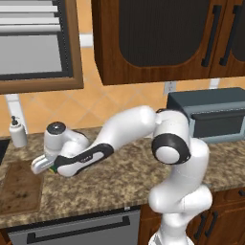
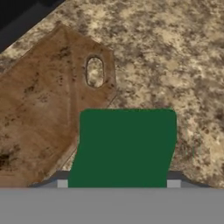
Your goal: Pick up the sponge from the counter and clean the cutting board by briefly scrubbing or pressing down on the cutting board. Once finished, release the sponge.
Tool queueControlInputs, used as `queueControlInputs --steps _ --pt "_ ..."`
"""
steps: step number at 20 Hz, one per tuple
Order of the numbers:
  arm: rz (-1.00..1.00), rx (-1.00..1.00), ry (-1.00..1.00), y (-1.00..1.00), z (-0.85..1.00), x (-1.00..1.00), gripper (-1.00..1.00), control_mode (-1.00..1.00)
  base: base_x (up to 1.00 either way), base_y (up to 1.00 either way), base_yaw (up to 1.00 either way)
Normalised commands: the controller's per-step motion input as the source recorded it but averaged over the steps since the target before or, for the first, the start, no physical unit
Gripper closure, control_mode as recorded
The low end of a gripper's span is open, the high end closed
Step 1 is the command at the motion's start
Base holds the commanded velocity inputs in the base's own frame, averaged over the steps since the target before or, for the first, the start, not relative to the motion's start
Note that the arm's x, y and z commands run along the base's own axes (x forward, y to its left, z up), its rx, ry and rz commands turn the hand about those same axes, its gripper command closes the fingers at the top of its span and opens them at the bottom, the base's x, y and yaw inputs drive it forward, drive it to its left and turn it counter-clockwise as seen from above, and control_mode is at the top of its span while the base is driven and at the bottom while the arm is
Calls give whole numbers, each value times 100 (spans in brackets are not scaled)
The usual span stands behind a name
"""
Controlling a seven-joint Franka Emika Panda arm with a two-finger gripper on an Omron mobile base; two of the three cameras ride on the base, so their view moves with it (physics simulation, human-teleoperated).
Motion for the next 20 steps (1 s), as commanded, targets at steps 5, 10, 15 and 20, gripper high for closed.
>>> queueControlInputs --steps 5,10,15,20 --pt "0 -3 0 49 0 8 100 -100 0 0 0" --pt "-4 -7 1 61 6 11 100 -100 0 0 0" --pt "-1 -3 3 38 46 2 100 -100 0 0 0" --pt "-1 -2 6 31 9 29 100 -100 0 0 0"
